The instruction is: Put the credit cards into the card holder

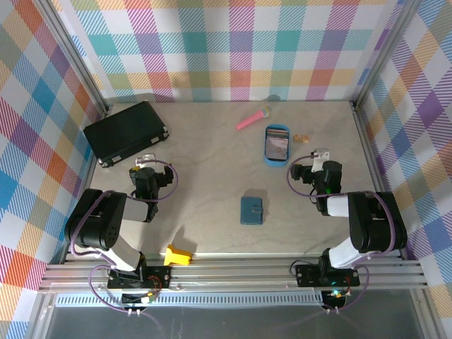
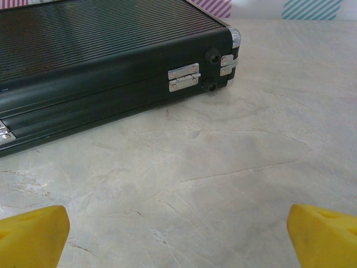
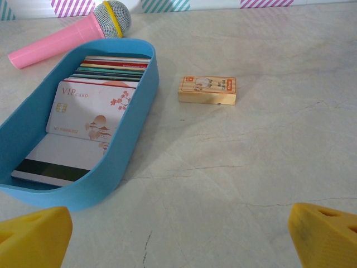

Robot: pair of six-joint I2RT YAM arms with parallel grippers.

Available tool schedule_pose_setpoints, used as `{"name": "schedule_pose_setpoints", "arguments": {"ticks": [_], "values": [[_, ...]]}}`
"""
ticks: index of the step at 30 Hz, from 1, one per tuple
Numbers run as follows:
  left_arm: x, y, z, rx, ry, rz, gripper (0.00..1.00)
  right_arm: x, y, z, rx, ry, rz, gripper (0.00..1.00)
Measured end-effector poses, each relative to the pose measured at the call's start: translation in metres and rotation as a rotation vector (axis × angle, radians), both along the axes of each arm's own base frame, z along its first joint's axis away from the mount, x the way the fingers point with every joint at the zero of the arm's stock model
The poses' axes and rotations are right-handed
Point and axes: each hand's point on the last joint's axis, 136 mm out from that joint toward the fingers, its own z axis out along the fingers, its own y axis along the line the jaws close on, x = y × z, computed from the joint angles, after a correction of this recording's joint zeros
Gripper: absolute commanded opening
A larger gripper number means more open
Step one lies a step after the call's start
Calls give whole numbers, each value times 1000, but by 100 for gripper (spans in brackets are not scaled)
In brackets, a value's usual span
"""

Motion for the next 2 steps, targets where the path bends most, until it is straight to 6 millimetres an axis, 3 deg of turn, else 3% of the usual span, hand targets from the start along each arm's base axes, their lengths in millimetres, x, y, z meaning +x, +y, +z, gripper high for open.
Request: {"name": "schedule_pose_setpoints", "arguments": {"ticks": [2], "values": [[0, 0, 0, 0, 0, 0, 100, 0, 0, 0, -1, 2, 0, 99]]}}
